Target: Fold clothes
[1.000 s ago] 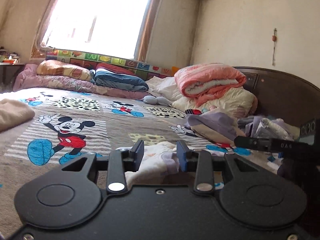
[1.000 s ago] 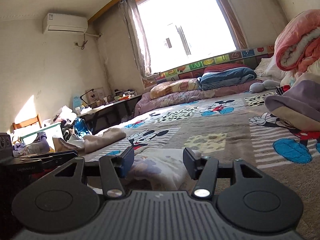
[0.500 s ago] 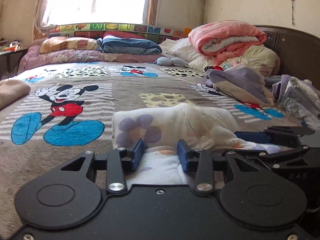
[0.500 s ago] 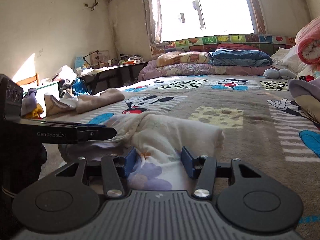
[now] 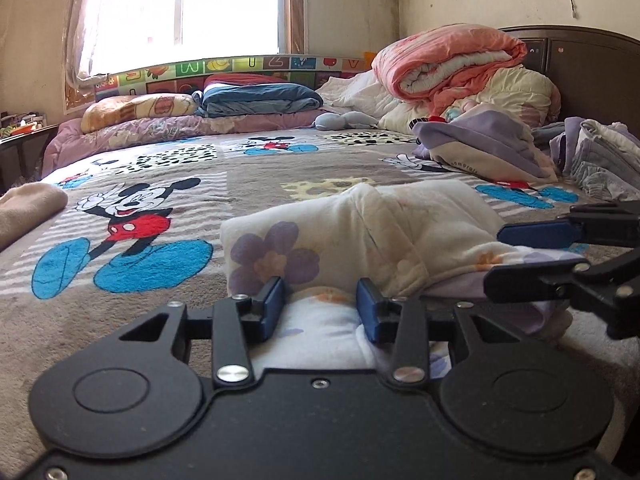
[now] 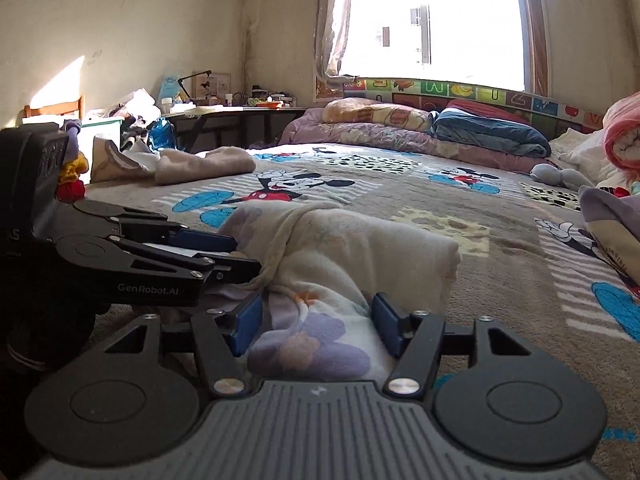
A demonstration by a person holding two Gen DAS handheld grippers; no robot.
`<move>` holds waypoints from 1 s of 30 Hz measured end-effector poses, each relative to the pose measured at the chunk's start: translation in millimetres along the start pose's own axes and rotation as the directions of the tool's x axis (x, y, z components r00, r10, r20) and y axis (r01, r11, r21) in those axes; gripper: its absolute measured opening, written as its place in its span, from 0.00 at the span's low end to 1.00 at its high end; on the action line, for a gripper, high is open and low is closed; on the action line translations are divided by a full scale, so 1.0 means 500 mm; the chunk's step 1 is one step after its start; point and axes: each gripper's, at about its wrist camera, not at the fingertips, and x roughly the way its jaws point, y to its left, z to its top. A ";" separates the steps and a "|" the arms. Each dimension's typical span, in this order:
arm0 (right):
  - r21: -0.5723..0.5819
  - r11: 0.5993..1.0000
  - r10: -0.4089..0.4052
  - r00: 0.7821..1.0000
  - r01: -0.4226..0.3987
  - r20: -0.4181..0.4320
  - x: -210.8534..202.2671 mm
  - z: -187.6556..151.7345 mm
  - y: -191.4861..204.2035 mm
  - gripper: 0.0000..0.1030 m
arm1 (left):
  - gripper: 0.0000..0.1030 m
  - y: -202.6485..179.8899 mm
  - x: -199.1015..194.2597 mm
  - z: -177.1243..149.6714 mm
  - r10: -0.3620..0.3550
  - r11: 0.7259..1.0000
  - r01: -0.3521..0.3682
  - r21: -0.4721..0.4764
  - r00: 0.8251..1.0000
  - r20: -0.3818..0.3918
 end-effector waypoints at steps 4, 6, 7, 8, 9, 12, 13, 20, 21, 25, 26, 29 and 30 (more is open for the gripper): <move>0.106 0.994 -0.009 0.997 0.001 0.072 -0.051 0.013 -0.024 0.42 | 0.36 -0.007 -0.071 0.023 0.013 1.000 -0.013 -0.005 0.997 0.070; 0.143 0.990 -0.033 0.995 0.019 0.096 -0.067 0.016 -0.037 0.37 | 0.36 -0.009 -0.100 0.029 0.034 0.999 -0.035 0.009 0.995 0.097; 0.161 0.987 -0.045 0.993 0.027 0.108 -0.075 0.018 -0.044 0.37 | 0.36 -0.007 -0.109 0.030 0.043 0.999 -0.044 0.007 0.994 0.103; 0.178 0.984 -0.050 0.992 0.030 0.112 -0.078 0.018 -0.048 0.36 | 0.36 -0.003 -0.110 0.027 0.046 0.999 -0.045 -0.005 0.994 0.095; 0.189 0.982 -0.042 0.994 0.022 0.098 -0.070 0.013 -0.050 0.36 | 0.36 0.001 -0.109 0.024 0.049 0.999 -0.048 -0.015 0.995 0.084; 0.172 0.985 -0.004 1.000 0.009 -0.031 -0.018 -0.009 -0.032 0.36 | 0.36 -0.001 -0.067 -0.007 0.054 0.999 -0.054 0.004 0.998 -0.023; 0.140 0.990 -0.015 0.999 0.022 -0.047 -0.007 -0.020 -0.019 0.36 | 0.36 -0.007 -0.053 -0.021 0.056 0.998 -0.056 0.017 0.997 -0.051; 0.161 0.987 -0.014 0.998 0.024 -0.062 0.004 -0.044 -0.013 0.36 | 0.37 -0.059 -0.042 -0.041 0.133 0.988 -0.128 0.090 0.989 -0.056; 0.168 0.985 -0.013 0.998 0.023 -0.060 -0.001 -0.043 -0.012 0.36 | 0.37 -0.064 -0.046 -0.042 0.134 0.986 -0.128 0.109 0.989 -0.055; 0.214 0.977 -0.001 1.000 0.004 -0.012 -0.044 -0.030 -0.021 0.36 | 0.38 -0.049 -0.096 -0.012 0.055 0.991 -0.050 0.123 0.998 -0.033; 0.221 0.975 -0.008 1.000 0.006 0.009 -0.057 -0.023 -0.025 0.36 | 0.38 -0.039 -0.106 -0.001 0.042 0.994 -0.040 0.099 0.999 -0.012; 0.222 0.975 -0.033 0.996 0.013 0.086 -0.088 0.002 -0.040 0.37 | 0.38 -0.008 -0.130 0.032 0.008 0.999 -0.010 0.031 0.999 0.051; 0.220 0.975 -0.046 0.993 0.022 0.108 -0.095 0.011 -0.045 0.37 | 0.38 0.002 -0.135 0.043 -0.001 1.000 0.000 0.011 0.997 0.071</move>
